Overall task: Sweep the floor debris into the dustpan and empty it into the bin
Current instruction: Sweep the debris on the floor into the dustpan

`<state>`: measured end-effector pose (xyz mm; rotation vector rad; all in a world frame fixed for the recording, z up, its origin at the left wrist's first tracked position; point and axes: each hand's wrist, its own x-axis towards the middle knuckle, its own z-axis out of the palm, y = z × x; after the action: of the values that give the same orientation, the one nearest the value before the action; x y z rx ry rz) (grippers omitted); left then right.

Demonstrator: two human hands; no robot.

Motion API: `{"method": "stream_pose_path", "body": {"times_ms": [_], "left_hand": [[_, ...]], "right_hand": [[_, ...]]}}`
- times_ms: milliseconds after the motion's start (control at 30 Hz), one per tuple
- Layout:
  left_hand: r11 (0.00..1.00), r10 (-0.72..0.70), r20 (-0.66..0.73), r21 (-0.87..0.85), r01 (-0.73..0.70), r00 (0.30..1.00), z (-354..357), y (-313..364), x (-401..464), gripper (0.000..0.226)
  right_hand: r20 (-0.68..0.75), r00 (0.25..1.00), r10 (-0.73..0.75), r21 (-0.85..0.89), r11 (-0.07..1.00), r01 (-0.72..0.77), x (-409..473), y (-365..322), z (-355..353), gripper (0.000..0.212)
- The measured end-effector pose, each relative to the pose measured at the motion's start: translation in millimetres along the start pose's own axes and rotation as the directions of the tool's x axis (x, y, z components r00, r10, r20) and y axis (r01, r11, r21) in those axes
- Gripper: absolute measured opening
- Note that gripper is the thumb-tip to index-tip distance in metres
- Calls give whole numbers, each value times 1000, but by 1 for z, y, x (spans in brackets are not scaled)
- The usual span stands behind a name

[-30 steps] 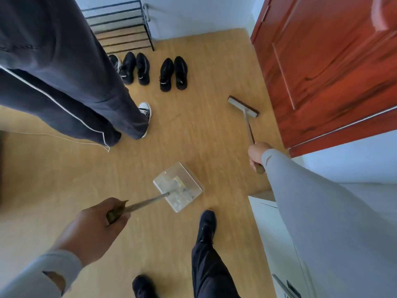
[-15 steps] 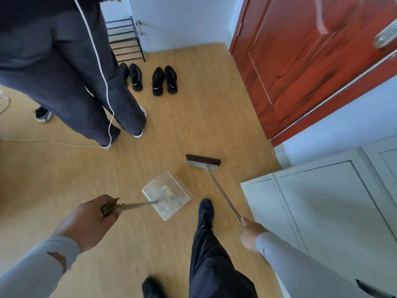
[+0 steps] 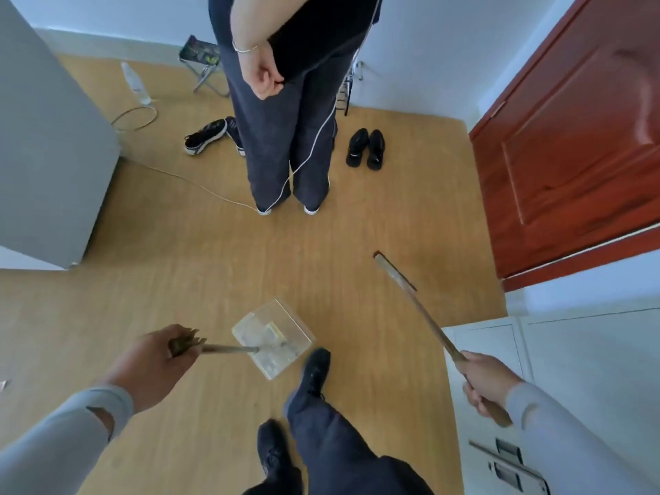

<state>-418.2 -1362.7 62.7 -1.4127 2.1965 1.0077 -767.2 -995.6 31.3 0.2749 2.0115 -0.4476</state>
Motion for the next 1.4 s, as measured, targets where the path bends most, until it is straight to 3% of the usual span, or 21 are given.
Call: {"method": "stream_pose_path", "body": {"times_ms": [100,200,367,500,600,733,800,900,1067,1233,1400], "left_hand": [[999,-44,-31,-11,43,999,-10,-6,6,9],[995,-89,-100,39,94,991,-16,-12,22,17],[992,-79,-113,86,89,991,-25,-34,63,31],[993,-57,-136,98,70,989,-35,-58,78,25],[996,-54,-146,67,65,988,-48,-79,72,23],[1000,-21,-120,-2,21,992,-66,-122,50,11],[1000,2,-121,-12,-3,993,-75,-147,38,8],[999,15,-117,-33,-19,993,-88,-181,25,7],[998,16,-103,-67,-23,995,-105,-205,27,11],[997,-73,-106,-23,71,992,-110,-220,48,11],[1000,-13,-140,-6,12,990,-120,-202,59,22]], "right_hand": [[-97,995,-24,-18,1000,22,53,-67,-6,15],[-118,992,-46,-83,996,36,118,-147,1,28],[1,987,-158,-196,968,155,172,-226,63,24],[113,986,-120,-441,883,158,142,-185,152,50],[128,992,19,-468,883,43,84,-123,201,72],[186,981,57,-472,881,39,3,-69,249,68],[199,979,32,-420,906,56,-22,-53,257,64],[164,986,-8,-206,978,43,-51,-31,241,55],[12,995,94,91,991,-95,-80,-4,199,40],[-173,954,246,68,969,-238,-13,-37,180,19],[-41,951,306,123,946,-299,33,-102,251,21]]}}
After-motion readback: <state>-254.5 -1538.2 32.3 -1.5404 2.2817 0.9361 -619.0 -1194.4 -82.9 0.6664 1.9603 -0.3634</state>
